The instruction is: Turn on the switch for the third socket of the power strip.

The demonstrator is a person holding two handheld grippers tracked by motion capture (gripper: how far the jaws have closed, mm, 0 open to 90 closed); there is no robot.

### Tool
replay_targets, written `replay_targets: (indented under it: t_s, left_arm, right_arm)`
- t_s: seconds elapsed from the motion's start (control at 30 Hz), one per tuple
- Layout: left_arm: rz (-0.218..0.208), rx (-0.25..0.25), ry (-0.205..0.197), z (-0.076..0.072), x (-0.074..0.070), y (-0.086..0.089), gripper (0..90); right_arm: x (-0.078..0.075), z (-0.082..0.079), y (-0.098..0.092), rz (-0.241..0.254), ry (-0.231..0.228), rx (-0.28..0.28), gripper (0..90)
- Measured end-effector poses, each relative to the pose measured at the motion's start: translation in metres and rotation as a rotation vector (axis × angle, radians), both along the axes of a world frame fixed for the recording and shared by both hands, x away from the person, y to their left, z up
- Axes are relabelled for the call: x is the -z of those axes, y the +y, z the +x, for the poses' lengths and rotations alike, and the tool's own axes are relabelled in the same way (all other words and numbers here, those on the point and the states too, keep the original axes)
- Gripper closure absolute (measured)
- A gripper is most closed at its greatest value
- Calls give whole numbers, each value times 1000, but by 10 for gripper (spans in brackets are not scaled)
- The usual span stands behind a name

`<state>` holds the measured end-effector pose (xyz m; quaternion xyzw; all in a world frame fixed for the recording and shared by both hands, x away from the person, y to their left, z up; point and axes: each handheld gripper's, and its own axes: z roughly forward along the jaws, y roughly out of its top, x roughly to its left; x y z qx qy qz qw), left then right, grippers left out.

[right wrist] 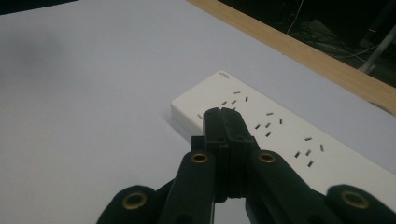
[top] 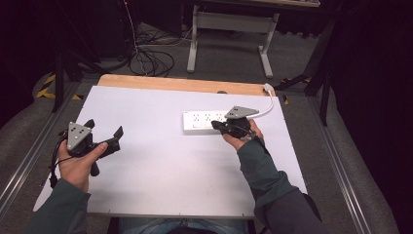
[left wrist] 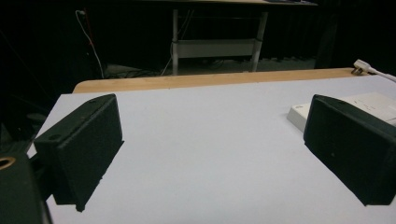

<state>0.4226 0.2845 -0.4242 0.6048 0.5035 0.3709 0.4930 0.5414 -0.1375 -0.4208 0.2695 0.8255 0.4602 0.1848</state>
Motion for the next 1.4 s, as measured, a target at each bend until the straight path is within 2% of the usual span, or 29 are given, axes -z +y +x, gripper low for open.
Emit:
replay_targets:
  t_s: [0.27,0.8,1.4]
  left_arm:
    - [3,5,4,1,0,-1,52]
    - [2,5,0,1,0,-2,56]
    - [4,2,0,1,0,-2,56]
  right_arm:
    - [-3,-5,-12,17,-8,11,900]
    - [-1,-17,-28,25,5,-5,900]
    - [-2,-32,-53,56,4,18,900]
